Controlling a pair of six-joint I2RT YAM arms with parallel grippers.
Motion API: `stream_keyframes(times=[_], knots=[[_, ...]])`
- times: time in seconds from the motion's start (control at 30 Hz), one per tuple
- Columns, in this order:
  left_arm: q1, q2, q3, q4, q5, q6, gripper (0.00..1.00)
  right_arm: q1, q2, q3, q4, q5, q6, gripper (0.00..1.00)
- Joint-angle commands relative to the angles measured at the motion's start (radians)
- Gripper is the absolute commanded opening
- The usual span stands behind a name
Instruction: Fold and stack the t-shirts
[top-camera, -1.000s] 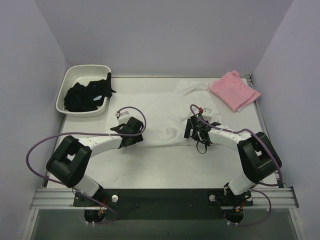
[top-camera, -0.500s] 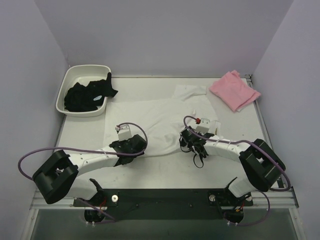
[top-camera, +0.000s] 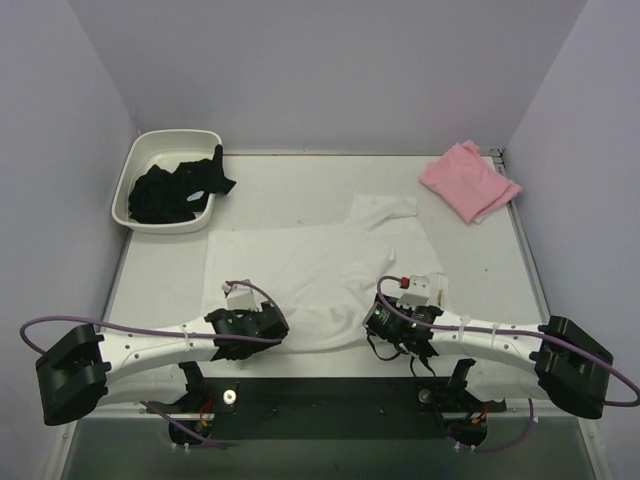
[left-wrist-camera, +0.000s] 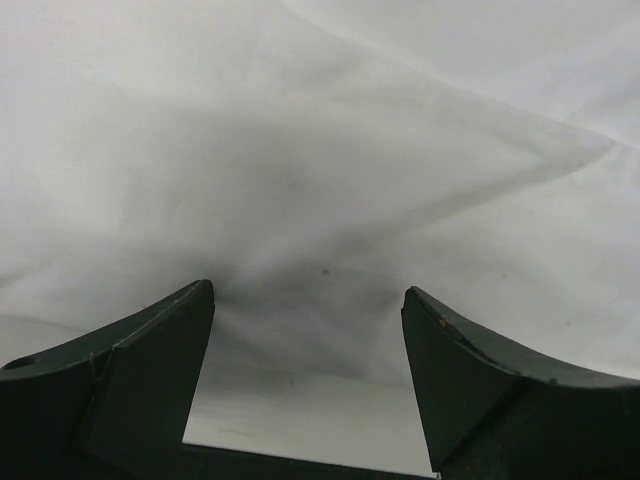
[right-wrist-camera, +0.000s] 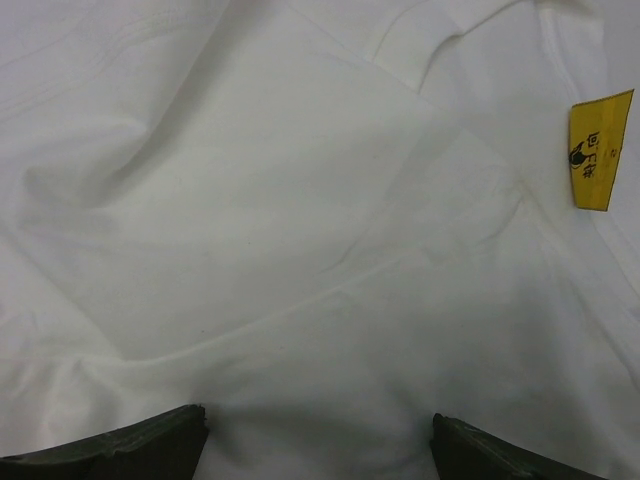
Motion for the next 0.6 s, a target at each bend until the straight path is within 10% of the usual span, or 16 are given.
stream_keyframes(times=[0.0,0.57], knots=[[-0.047,-0.072,0.012,-0.284,0.009,-0.202,0.86,0.077,-0.091,-0.082,-0.307,-0.168,0.221,0.99],[-0.053,-0.165,0.244,-0.493,-0.168,-0.161,0.86,0.167,-0.313,0.235,-0.555,0.091,0.071,1.0]])
